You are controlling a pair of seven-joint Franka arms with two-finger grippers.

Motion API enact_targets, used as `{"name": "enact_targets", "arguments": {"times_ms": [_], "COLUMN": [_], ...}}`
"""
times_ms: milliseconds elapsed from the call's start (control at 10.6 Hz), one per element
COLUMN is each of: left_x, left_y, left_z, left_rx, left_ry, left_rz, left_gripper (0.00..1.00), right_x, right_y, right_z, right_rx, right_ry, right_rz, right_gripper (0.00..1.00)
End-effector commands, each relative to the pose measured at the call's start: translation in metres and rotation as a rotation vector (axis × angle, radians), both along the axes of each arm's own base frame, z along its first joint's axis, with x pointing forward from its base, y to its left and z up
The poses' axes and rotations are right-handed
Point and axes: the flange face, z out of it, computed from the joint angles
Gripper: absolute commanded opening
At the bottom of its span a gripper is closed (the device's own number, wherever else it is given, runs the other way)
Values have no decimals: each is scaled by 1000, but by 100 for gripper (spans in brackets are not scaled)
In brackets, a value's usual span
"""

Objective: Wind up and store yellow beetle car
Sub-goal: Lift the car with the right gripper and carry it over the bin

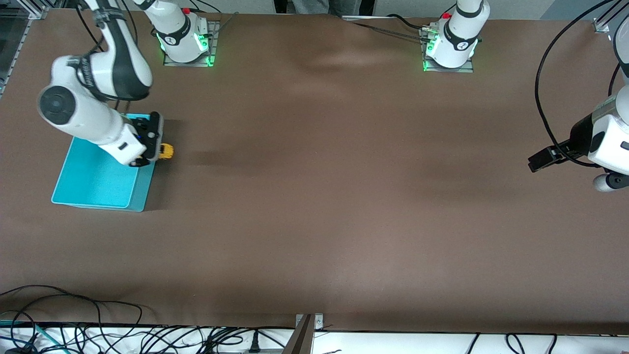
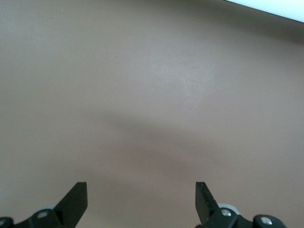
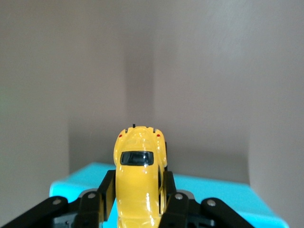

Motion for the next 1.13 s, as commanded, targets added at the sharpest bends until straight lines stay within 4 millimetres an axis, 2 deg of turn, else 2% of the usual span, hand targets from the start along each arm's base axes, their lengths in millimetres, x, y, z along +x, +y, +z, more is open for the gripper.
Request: {"name": "enact_targets", "arguments": {"times_ms": [0, 189, 472, 567, 756, 1039], "left_x": [-2, -2, -2, -2, -2, -2], "left_y": [1, 1, 1, 1, 1, 1], "left_z": [3, 3, 3, 3, 2, 3], "left_rx": [-16, -16, -14, -14, -16, -16], "left_ry": [9, 9, 9, 9, 10, 9], "left_rz": [10, 10, 10, 10, 10, 11], "left_gripper": [100, 100, 100, 100, 100, 100], "right_x": [-16, -27, -48, -58, -70, -67], "right_y": [-60, -113, -169, -182, -194, -203], "right_z": [13, 6, -16, -29, -52, -93], "right_rx": [32, 84, 133, 137, 123, 137], "right_ry": [27, 48, 35, 21, -27, -61], "right_rz": [140, 276, 426, 452, 491, 545], "right_gripper": [0, 0, 0, 0, 0, 0]}}
